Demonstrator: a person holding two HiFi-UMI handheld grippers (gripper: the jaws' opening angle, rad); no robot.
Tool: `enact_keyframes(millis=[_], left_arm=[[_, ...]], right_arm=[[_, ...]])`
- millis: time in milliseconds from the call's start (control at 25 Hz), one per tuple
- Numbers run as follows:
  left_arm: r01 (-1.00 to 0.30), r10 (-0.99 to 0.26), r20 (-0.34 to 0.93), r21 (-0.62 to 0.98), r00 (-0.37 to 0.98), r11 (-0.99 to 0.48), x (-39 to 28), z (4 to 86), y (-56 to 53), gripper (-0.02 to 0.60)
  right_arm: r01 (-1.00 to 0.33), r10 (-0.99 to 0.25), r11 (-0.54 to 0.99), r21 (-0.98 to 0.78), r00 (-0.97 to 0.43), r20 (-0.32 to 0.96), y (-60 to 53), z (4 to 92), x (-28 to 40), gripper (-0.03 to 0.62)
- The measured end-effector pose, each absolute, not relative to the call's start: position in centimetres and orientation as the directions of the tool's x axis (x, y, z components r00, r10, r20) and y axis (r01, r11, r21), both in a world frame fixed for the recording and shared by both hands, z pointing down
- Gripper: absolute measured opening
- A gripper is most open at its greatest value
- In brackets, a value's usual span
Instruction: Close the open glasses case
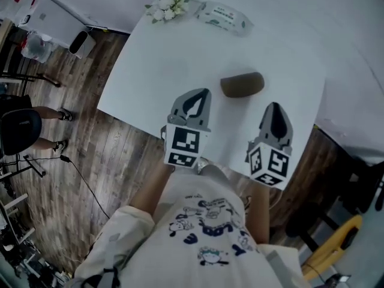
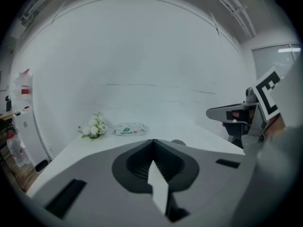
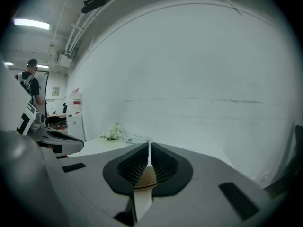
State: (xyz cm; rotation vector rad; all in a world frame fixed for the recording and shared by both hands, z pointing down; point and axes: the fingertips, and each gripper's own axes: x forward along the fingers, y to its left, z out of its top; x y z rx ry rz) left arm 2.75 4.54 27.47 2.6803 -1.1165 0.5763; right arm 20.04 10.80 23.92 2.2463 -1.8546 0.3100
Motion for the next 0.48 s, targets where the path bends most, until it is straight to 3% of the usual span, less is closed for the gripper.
enact_keyframes(millis=[480], left_arm=[[-0.532,-0.388,0.582,0.093,0.715,-0.842,4.8,36.3,0.1,-0.002]], right_arm=[[-0.989,-0.889,-0.142,0.038,0.144,0.435,4.2,29.0,19.9,0.002]])
